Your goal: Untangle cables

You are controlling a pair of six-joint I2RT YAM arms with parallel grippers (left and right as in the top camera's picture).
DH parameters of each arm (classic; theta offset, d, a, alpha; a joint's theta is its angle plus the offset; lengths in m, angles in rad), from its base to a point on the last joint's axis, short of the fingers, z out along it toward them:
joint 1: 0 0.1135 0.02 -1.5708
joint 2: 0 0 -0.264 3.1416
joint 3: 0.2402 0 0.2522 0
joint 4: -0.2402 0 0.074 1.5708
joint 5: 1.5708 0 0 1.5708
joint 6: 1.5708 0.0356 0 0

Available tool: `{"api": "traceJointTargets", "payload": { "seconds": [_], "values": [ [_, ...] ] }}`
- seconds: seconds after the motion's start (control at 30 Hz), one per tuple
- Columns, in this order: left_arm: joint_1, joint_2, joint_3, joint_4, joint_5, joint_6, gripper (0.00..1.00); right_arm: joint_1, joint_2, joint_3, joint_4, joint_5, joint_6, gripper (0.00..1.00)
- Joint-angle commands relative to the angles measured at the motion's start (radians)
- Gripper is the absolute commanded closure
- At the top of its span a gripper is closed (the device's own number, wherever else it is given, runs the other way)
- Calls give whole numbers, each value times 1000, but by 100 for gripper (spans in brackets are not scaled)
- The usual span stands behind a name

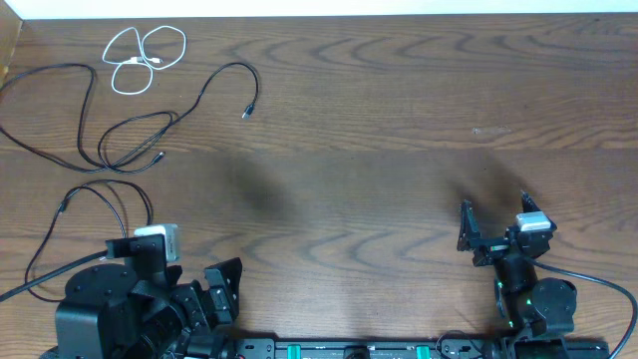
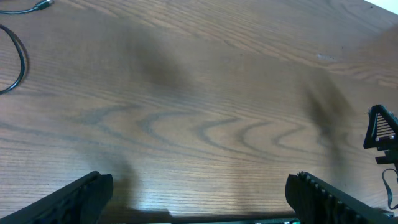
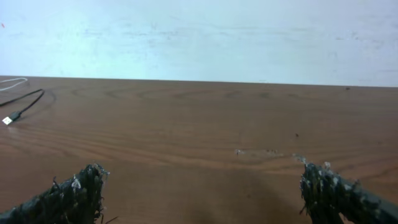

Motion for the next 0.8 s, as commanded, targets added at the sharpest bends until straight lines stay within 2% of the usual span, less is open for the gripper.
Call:
{"api": "traceJointTargets", "payload": {
  "seconds": [0.0,0.6,0.77],
  "values": [
    [-4,-1,3,-1,-13,1,6,-9,-9,-11,4,1,-18,1],
    [-4,-1,3,-1,-13,1,6,-39,-9,-11,-5,8,-114,1],
    [-4,-1,3,-1,-13,1,6,-39,-9,-10,-8,32,-93,1]
  ]
}}
